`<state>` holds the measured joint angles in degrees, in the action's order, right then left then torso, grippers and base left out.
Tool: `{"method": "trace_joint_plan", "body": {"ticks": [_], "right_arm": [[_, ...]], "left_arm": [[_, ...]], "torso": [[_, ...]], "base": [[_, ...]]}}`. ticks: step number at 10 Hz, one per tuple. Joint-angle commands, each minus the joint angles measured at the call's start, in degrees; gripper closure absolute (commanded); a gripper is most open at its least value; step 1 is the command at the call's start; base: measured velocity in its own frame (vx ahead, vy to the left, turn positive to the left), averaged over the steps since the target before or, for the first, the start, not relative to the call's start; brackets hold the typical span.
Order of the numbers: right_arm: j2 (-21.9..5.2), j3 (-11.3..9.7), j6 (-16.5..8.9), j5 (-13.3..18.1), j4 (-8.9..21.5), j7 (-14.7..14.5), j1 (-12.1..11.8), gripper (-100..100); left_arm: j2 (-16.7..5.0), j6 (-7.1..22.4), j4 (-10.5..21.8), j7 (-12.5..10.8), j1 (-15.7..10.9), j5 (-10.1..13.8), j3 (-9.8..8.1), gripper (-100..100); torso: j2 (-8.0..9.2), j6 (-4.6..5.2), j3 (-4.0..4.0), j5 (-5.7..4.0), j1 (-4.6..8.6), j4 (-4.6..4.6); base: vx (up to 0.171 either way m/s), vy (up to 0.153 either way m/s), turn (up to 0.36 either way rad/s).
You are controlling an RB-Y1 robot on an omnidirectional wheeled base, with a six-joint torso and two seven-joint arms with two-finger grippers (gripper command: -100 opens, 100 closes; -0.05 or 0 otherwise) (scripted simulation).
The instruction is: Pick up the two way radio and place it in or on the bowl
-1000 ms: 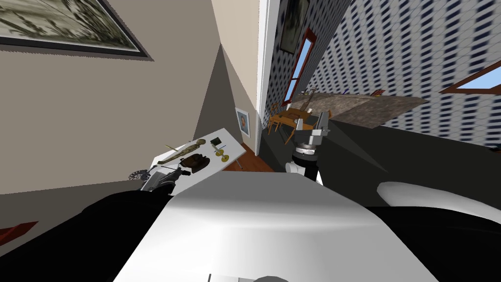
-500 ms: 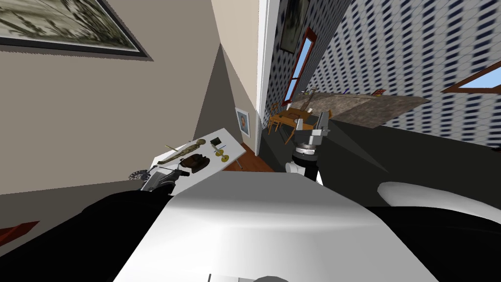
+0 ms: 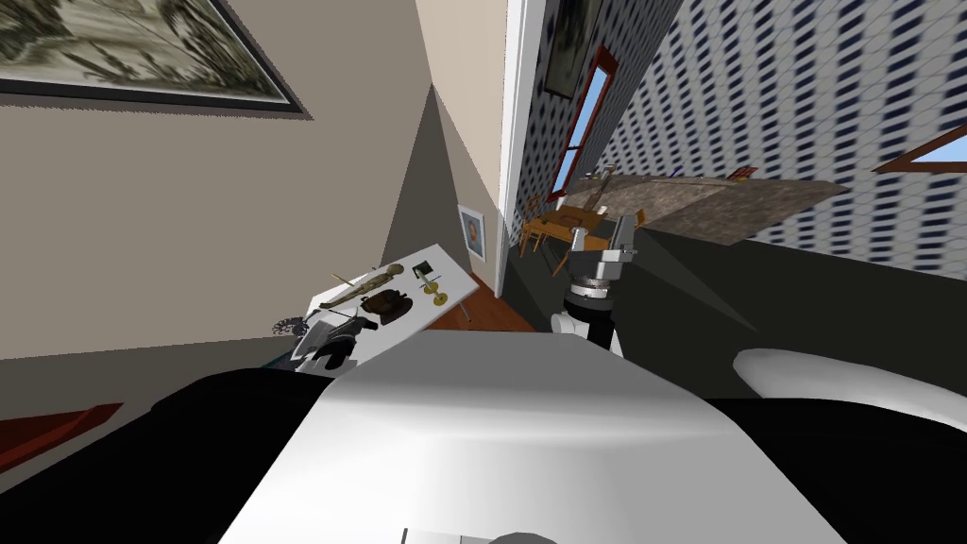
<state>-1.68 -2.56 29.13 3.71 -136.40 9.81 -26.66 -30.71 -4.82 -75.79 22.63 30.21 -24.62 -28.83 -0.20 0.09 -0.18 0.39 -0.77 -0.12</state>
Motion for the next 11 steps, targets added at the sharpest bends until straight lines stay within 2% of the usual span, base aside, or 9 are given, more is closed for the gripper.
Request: {"method": "trace_joint_plan", "body": {"ticks": [1, 2, 5, 6, 7, 8, 9, 10, 11], "right_arm": [[0.0, 0.0, 0.0, 0.0, 0.0, 0.0, 0.0, 0], [0.0, 0.0, 0.0, 0.0, 0.0, 0.0, 0.0, 0], [0.0, 0.0, 0.0, 0.0, 0.0, 0.0, 0.0, 0], [0.0, 0.0, 0.0, 0.0, 0.0, 0.0, 0.0, 0], [0.0, 0.0, 0.0, 0.0, 0.0, 0.0, 0.0, 0], [0.0, 0.0, 0.0, 0.0, 0.0, 0.0, 0.0, 0], [0.0, 0.0, 0.0, 0.0, 0.0, 0.0, 0.0, 0], [0.0, 0.0, 0.0, 0.0, 0.0, 0.0, -0.01, 0], [0.0, -0.01, 0.0, 0.0, 0.0, 0.0, 0.0, 0]], "left_arm": [[0.44, 2.86, -2.28, -0.02, -0.32, -0.39, 1.42, 100], [0.44, 3.28, -2.28, -0.02, -0.32, -0.39, 1.42, 100], [1.25, 8.7, -6.46, 0.17, -2.14, -1.44, 4.61, 100], [1.25, 9.17, -6.61, 0.17, -2.14, -1.44, 4.61, 100], [1.52, 11.13, -8.05, 0.24, -2.74, -1.78, 5.68, 100], [1.58, 9.84, -7.12, 0.31, -2.68, -1.81, 5.02, 100], [1.65, 10.15, -7.24, 0.41, -2.78, -1.89, 5.12, 0], [-0.56, 10.99, -8.11, 0.76, -1.44, -1.65, 5.83, 100], [-1.36, 11.31, -8.4, 0.97, -0.97, -1.58, 6.11, 100]], "torso": [[0.0, 0.0, 0.0, 0.0, 0.0, 0.0], [-0.08, 0.0, -0.05, -0.01, 0.0, -0.02], [-0.12, 0.03, -0.08, 0.03, -0.1, -0.05], [-0.04, -0.05, -0.04, 0.03, -0.14, -0.04], [-0.05, -0.04, -0.05, 0.04, -0.06, -0.04], [-0.08, -0.01, -0.07, 0.06, 0.0, -0.06], [-0.17, -0.04, -0.11, 0.06, 0.01, -0.08], [-0.24, -0.03, -0.16, 0.06, 0.03, -0.09], [-0.07, 0.0, -0.07, 0.03, 0.12, -0.06]], "base": [[-0.047, 0.013, 0.035], [-0.03, 0.014, 0.014], [-0.062, 0.046, 0.034], [-0.063, 0.029, 0.011], [-0.058, 0.017, 0.031], [-0.025, 0.008, -0.003], [0.0, 0.0, 0.0], [-0.076, -0.026, -0.093], [-0.102, -0.056, -0.079]]}}
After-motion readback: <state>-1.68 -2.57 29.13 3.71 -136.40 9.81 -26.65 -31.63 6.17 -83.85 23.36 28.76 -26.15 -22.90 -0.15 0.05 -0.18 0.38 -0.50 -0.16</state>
